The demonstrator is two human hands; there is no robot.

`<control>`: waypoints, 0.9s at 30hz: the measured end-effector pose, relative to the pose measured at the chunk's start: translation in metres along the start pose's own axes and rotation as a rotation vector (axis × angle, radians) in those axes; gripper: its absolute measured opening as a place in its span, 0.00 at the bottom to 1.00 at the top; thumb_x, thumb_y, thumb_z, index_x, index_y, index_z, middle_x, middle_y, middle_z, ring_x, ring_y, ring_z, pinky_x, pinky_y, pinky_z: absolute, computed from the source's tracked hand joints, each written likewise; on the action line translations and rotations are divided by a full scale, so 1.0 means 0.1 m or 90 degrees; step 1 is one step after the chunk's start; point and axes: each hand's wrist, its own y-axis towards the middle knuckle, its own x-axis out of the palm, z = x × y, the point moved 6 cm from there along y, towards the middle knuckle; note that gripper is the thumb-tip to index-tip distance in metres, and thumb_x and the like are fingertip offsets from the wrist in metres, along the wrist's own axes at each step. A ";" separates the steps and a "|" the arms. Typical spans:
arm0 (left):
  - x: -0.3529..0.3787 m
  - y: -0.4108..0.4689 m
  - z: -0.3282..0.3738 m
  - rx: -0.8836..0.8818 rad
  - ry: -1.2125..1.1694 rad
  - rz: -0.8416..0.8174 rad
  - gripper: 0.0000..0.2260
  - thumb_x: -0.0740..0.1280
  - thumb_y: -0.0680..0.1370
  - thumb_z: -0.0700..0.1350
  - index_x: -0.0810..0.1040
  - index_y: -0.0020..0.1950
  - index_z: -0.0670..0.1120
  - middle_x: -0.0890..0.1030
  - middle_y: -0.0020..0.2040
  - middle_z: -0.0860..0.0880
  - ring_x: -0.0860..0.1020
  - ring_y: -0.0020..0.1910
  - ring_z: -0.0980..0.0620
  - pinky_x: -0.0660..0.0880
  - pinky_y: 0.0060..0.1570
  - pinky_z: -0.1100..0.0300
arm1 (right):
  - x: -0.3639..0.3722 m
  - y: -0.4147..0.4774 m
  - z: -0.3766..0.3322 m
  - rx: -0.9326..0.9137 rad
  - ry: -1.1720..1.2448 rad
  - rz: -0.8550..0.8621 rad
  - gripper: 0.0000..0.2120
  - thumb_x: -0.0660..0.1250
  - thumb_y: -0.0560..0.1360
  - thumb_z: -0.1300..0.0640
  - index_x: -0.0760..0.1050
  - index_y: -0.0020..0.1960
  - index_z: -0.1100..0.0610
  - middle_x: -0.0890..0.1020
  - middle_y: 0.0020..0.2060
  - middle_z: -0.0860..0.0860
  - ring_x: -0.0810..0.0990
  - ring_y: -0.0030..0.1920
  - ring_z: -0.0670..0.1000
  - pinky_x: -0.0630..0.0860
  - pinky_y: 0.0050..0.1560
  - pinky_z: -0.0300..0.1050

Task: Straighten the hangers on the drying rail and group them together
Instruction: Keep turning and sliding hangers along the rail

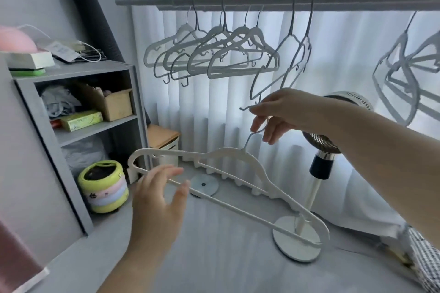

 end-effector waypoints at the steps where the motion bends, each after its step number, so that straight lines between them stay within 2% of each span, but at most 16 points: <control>1: 0.09 -0.04 -0.01 -0.015 -0.026 -0.054 0.06 0.64 0.73 0.49 0.76 0.49 0.52 0.75 0.47 0.57 0.70 0.53 0.54 0.64 0.54 0.61 | 0.07 0.00 0.02 0.014 0.042 0.013 0.13 0.60 0.77 0.59 0.73 0.35 0.62 0.82 0.25 0.50 0.79 0.21 0.48 0.77 0.24 0.38; 2: 0.18 -0.08 -0.02 -0.037 -0.043 -0.113 0.03 0.64 0.75 0.49 0.74 0.48 0.55 0.75 0.46 0.61 0.72 0.53 0.54 0.65 0.51 0.64 | 0.12 0.01 0.04 0.025 0.082 0.023 0.13 0.60 0.77 0.59 0.72 0.34 0.62 0.81 0.25 0.51 0.79 0.20 0.48 0.77 0.23 0.38; 4: 0.36 -0.20 -0.05 -0.080 -0.058 -0.228 0.06 0.63 0.75 0.52 0.71 0.51 0.58 0.74 0.45 0.64 0.73 0.51 0.60 0.66 0.45 0.73 | 0.24 0.01 0.07 0.040 0.157 0.026 0.15 0.59 0.77 0.59 0.70 0.33 0.62 0.79 0.26 0.53 0.78 0.20 0.49 0.77 0.23 0.38; 6: 0.51 -0.32 -0.04 -0.117 -0.078 -0.319 0.16 0.61 0.70 0.60 0.68 0.56 0.58 0.73 0.47 0.65 0.71 0.51 0.65 0.65 0.43 0.77 | 0.32 0.01 0.06 0.046 0.218 0.022 0.15 0.59 0.78 0.60 0.70 0.33 0.62 0.79 0.23 0.53 0.78 0.20 0.49 0.78 0.24 0.39; 8: 0.63 -0.42 -0.01 -0.142 -0.099 -0.395 0.29 0.58 0.62 0.67 0.63 0.60 0.59 0.72 0.49 0.66 0.72 0.54 0.63 0.66 0.44 0.76 | 0.35 0.01 0.01 0.042 0.277 0.026 0.15 0.58 0.78 0.61 0.70 0.33 0.62 0.79 0.20 0.52 0.79 0.20 0.49 0.78 0.24 0.39; 10: 0.73 -0.48 0.03 -0.144 -0.098 -0.454 0.36 0.59 0.61 0.69 0.60 0.66 0.57 0.72 0.50 0.64 0.74 0.52 0.61 0.70 0.43 0.72 | 0.34 0.03 -0.03 0.032 0.333 0.046 0.15 0.56 0.78 0.62 0.69 0.33 0.62 0.79 0.19 0.52 0.79 0.20 0.49 0.78 0.24 0.39; 11: 0.78 -0.50 0.04 -0.149 -0.101 -0.475 0.35 0.62 0.65 0.66 0.58 0.68 0.56 0.73 0.49 0.62 0.76 0.48 0.61 0.72 0.41 0.72 | 0.33 0.03 -0.04 0.027 0.352 0.061 0.15 0.56 0.78 0.62 0.69 0.33 0.62 0.78 0.19 0.52 0.79 0.20 0.49 0.78 0.24 0.39; 13: 0.83 -0.50 0.08 -0.156 -0.128 -0.484 0.28 0.66 0.72 0.53 0.59 0.69 0.55 0.76 0.43 0.56 0.77 0.36 0.62 0.73 0.34 0.74 | 0.27 0.03 -0.06 0.015 0.365 0.093 0.14 0.56 0.78 0.63 0.70 0.34 0.63 0.79 0.23 0.55 0.79 0.20 0.49 0.79 0.24 0.39; 16: 0.86 -0.43 0.11 -0.146 -0.149 -0.460 0.20 0.60 0.77 0.41 0.65 0.68 0.51 0.76 0.33 0.52 0.72 0.20 0.61 0.71 0.24 0.70 | 0.16 0.01 0.00 0.014 0.342 0.135 0.13 0.56 0.77 0.64 0.70 0.35 0.63 0.77 0.32 0.58 0.80 0.21 0.49 0.80 0.25 0.39; 18: 0.86 -0.36 0.13 -0.130 -0.142 -0.441 0.16 0.57 0.78 0.39 0.69 0.65 0.50 0.74 0.28 0.53 0.69 0.17 0.61 0.67 0.21 0.70 | 0.05 0.00 0.05 0.021 0.328 0.156 0.11 0.57 0.77 0.64 0.70 0.37 0.63 0.77 0.34 0.58 0.80 0.22 0.49 0.80 0.27 0.40; 20: 0.87 -0.30 0.19 -0.112 -0.143 -0.433 0.13 0.56 0.79 0.39 0.72 0.58 0.53 0.74 0.25 0.55 0.68 0.17 0.60 0.67 0.19 0.70 | -0.06 -0.01 0.11 0.031 0.308 0.163 0.09 0.58 0.77 0.64 0.71 0.38 0.63 0.78 0.35 0.57 0.81 0.23 0.49 0.80 0.29 0.41; 23: 0.92 -0.23 0.28 -0.091 -0.138 -0.447 0.15 0.56 0.79 0.39 0.70 0.47 0.61 0.76 0.22 0.57 0.68 0.16 0.60 0.67 0.19 0.68 | -0.26 -0.06 0.17 0.038 0.226 0.172 0.07 0.60 0.76 0.63 0.73 0.41 0.61 0.78 0.37 0.55 0.82 0.28 0.50 0.80 0.31 0.39; 25: 0.98 -0.17 0.33 -0.090 -0.133 -0.458 0.16 0.56 0.79 0.39 0.69 0.44 0.62 0.76 0.21 0.58 0.68 0.15 0.59 0.67 0.18 0.68 | -0.45 -0.11 0.20 0.032 0.149 0.206 0.07 0.60 0.76 0.62 0.73 0.40 0.60 0.79 0.37 0.54 0.81 0.30 0.49 0.80 0.30 0.38; 27: 1.07 -0.08 0.40 -0.086 -0.122 -0.460 0.17 0.56 0.79 0.39 0.69 0.44 0.62 0.76 0.21 0.57 0.68 0.15 0.58 0.66 0.18 0.68 | -0.70 -0.18 0.19 0.017 0.085 0.254 0.07 0.60 0.76 0.63 0.73 0.40 0.59 0.79 0.36 0.52 0.81 0.26 0.46 0.80 0.30 0.37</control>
